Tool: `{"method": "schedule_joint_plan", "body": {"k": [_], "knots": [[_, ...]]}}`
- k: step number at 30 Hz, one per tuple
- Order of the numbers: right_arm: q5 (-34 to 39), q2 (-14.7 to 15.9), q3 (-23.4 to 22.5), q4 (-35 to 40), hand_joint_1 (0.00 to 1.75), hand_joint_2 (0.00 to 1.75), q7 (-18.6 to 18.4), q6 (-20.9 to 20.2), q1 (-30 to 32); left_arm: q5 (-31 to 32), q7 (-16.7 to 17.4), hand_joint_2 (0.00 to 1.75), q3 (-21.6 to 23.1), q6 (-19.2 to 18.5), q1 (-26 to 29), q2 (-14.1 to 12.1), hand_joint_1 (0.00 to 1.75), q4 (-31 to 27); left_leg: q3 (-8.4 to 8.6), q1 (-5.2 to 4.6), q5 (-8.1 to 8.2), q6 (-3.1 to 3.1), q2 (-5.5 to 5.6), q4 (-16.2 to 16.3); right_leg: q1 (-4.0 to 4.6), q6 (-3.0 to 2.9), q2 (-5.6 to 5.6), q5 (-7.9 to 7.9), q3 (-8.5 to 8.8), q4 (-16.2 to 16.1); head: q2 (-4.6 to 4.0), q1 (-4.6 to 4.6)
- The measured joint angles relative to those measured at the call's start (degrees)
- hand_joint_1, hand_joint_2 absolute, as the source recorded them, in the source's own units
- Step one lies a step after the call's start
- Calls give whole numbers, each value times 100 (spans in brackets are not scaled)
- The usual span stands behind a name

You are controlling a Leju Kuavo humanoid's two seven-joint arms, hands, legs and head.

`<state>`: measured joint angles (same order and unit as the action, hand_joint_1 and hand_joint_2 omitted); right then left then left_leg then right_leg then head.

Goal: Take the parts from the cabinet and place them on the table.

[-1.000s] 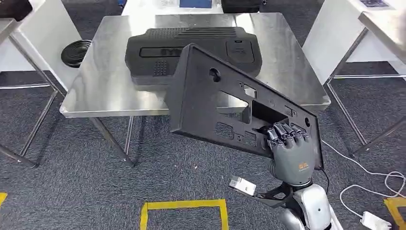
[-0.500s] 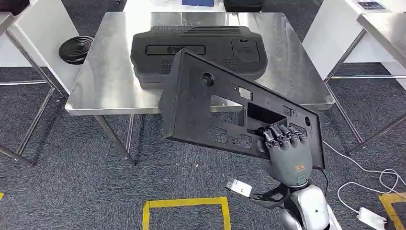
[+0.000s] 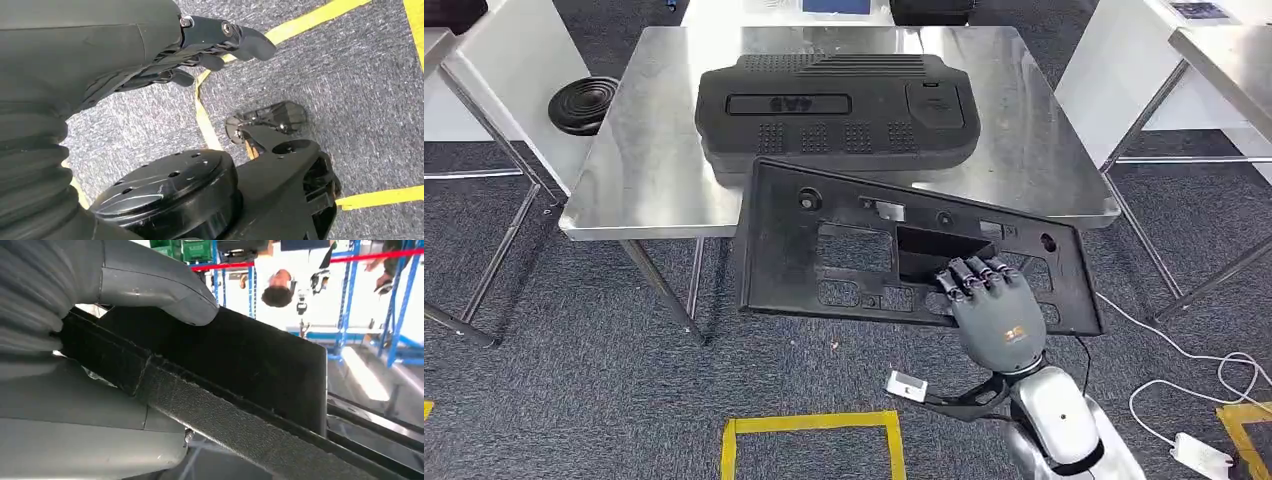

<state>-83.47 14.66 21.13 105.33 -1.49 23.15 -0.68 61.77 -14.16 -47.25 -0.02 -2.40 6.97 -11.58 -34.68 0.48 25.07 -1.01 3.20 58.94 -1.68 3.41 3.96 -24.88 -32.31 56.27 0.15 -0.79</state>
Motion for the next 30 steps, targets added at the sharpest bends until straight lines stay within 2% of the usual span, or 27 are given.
{"method": "schedule_joint_plan", "body": {"k": [5, 11, 12, 14, 16, 18, 19, 20, 21, 23, 24, 25, 26, 28, 29, 30], "knots": [[-72, 226, 195, -169, 175, 175, 61, -40, -221, 35, 70, 175, -30, -48, -10, -2, 0, 0, -1, 0, 0, 0, 1, 0, -1, 0, 0, 0, 0, 0, 0, 2], [-116, 648, 551, -328, 175, 175, 341, -166, -503, 96, 149, 175, -88, -48, -30, -4, 0, 0, -1, -1, -1, -1, 2, 1, -1, 0, 0, 1, 1, -1, 0, 2], [-146, 704, 590, -350, 175, 175, 365, -160, -545, 105, 160, 175, -94, -48, -34, -7, 0, -2, -12, -33, 4, -9, 3, 27, -9, 22, 0, 15, 7, -17, 0, 0], [-197, 785, 678, -392, 175, 175, 398, -138, -641, 105, 168, 175, -103, -42, -38, -9, 0, 0, -15, -37, 5, -21, 5, 28, -22, 30, 1, 18, 2, -16, 0, -4], [-254, 853, 778, -433, 175, 175, 422, -114, -707, 105, 179, 175, -109, -33, -55, -13, 0, -2, -16, -50, 7, -39, 4, 32, -36, 63, 5, 19, 1, -21, 0, -2], [-278, 912, 862, -473, 175, 175, 448, -101, -790, 105, 181, 175, -112, -33, -78, -15, 0, -2, -10, -73, -11, -83, -11, 10, -55, 97, 22, 38, 2, -51, 0, -7], [-291, 945, 901, -492, 175, 175, 448, -99, -832, 105, 181, 175, -112, -24, -90, -11, 0, -2, 30, 13, -56, -137, -45, -86, -68, 111, -2, 10, -54, -5, 0, -9], [-297, 966, 931, -516, 175, 175, 448, -88, -864, 105, 184, 175, -114, -15, -92, -11, 0, -2, 54, 1, -62, -157, -65, -111, -37, 95, -163, -53, -121, 138, 0, 13], [-308, 988, 969, -531, 175, 175, 448, -85, -914, 105, 184, 175, -118, -11, -92, -11, 0, -2, 50, 8, -69, -176, -93, -112, -24, 53, -260, -218, -288, 458, 0, 28], [-313, 1008, 1014, -564, 175, 175, 446, -85, -937, 105, 186, 175, -142, -7, -88, -7, 0, 0, 29, 5, -61, -187, -143, -111, -21, -3, -318, -603, -814, 1468, 0, 28], [-315, 1015, 1030, -580, 175, 175, 446, -86, -935, 107, 188, 175, -149, -7, -85, -7, 0, 0, 23, 5, -57, -184, -166, -110, -21, 9, -319, -680, -976, 1772, 0, 35], [-321, 1028, 1065, -612, 175, 175, 439, -86, -935, 109, 188, 175, -153, -7, -84, -4, 0, 0, 21, 5, -53, -178, -181, -109, -24, 52, -325, -660, -1031, 1850, 0, 31], [-323, 1041, 1091, -632, 175, 175, 428, -86, -938, 111, 190, 175, -160, -7, -84, -2, 0, 0, 25, 11, -46, -166, -194, -108, -28, 108, -338, -530, -927, 1626, 0, 35], [-326, 1069, 1126, -665, 175, 175, 415, -85, -953, 116, 192, 175, -186, -7, -85, 13, 0, 0, 55, 28, -24, -118, -199, -104, -43, 221, -383, -133, -356, 573, 0, 35], [-326, 1071, 1135, -676, 175, 175, 404, -86, -971, 116, 192, 175, -195, 0, -88, 13, 0, -2, 69, 9, -13, -72, -199, -95, -57, 235, -438, -24, -87, 101, 0, 46], [-326, 1069, 1146, -698, 175, 175, 396, -88, -996, 116, 195, 175, -199, 2, -90, 11, 0, -2, 67, -43, 20, -17, -203, -83, -7, 148, -417, -33, -31, 43, 0, 48]]}}
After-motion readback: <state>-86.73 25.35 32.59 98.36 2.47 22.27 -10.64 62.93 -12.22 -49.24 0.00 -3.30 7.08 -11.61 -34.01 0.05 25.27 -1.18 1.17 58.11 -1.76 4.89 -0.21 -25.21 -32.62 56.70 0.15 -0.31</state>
